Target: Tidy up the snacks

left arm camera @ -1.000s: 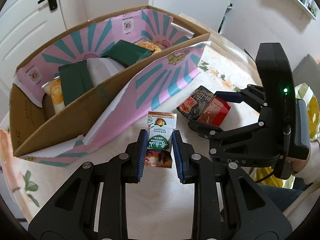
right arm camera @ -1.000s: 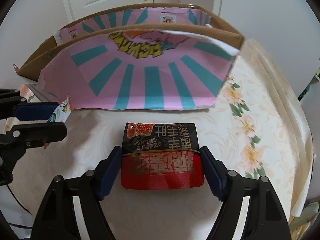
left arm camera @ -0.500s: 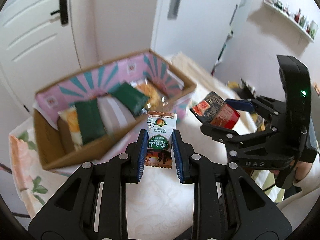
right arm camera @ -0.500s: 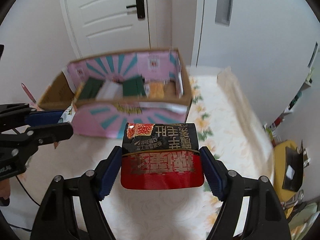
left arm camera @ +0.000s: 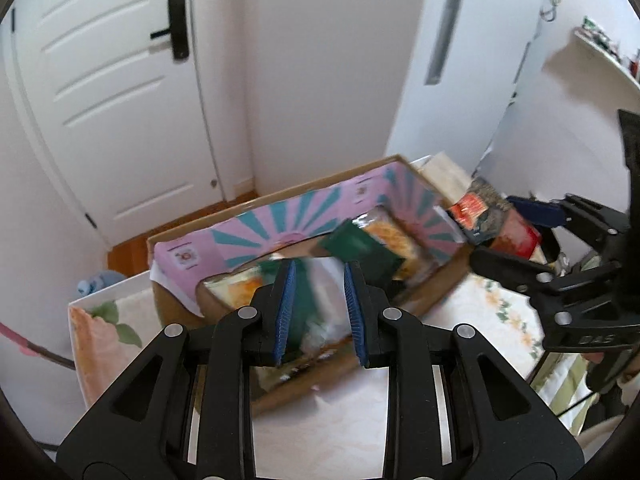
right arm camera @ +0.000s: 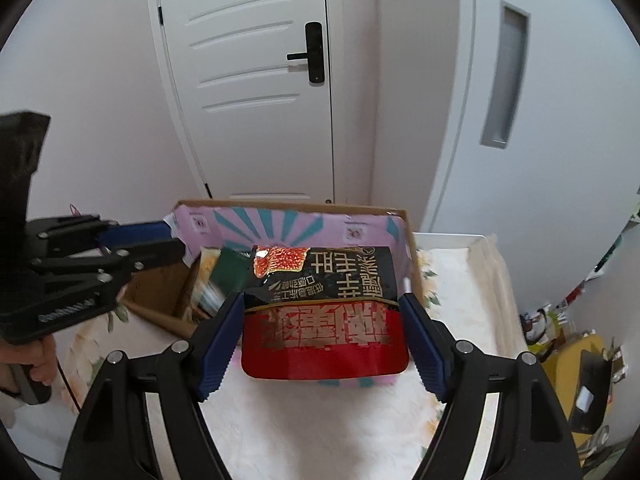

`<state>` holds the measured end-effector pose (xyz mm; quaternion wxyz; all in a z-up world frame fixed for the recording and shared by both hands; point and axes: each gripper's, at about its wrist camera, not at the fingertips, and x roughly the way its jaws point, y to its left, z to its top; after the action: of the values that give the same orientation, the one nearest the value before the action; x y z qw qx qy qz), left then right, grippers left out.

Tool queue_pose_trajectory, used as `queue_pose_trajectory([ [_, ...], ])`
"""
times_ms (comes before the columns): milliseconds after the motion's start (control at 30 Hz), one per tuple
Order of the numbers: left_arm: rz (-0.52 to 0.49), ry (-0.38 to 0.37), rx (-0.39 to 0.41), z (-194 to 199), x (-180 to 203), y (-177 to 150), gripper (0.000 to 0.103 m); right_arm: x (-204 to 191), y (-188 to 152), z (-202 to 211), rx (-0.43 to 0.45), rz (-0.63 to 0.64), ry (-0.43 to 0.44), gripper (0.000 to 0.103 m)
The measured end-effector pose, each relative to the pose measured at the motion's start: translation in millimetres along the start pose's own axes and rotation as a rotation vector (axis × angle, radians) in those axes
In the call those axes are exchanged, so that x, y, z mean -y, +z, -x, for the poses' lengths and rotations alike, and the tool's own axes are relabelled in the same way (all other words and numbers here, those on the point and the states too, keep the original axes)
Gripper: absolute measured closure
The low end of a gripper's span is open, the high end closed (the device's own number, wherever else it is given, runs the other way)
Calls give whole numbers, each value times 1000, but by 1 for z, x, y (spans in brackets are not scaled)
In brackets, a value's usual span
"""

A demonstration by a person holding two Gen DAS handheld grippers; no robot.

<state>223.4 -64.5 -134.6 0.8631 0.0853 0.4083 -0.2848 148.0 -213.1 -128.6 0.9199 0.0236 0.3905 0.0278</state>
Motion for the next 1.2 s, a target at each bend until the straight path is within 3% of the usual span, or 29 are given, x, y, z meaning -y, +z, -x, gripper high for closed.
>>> queue_pose_trajectory([
  [133, 31, 7, -47, -22, -21, 2, 80, -1, 11, -21, -21, -23, 11, 30],
  [400, 69, 52, -46, -17, -35, -7, 80, 3, 17, -40, -66, -39, 32, 30],
  [633, 115, 87, -121, -27, -45, -14, 78, 7, 32, -69, -142, -87, 70, 29],
  [700, 131, 80, -130, -28, -49, -17, 59, 8, 36, -81, -176, -106, 84, 29],
  [733, 140, 76, -127, -28, -50, -19, 24, 8, 37, -87, -189, -112, 91, 29],
  [767, 146, 76, -120, -27, -51, -20, 0, 8, 38, -93, -203, -119, 98, 29],
  [900, 167, 82, -95, -22, -55, -23, 1, 8, 40, -123, -240, -161, 125, 28],
  [1000, 184, 92, -98, -20, -57, -26, 1, 8, 40, -133, -241, -177, 118, 17],
  [1200, 205, 124, -82, -7, -52, -31, 1, 11, 33, -116, -222, -180, 135, 15],
])
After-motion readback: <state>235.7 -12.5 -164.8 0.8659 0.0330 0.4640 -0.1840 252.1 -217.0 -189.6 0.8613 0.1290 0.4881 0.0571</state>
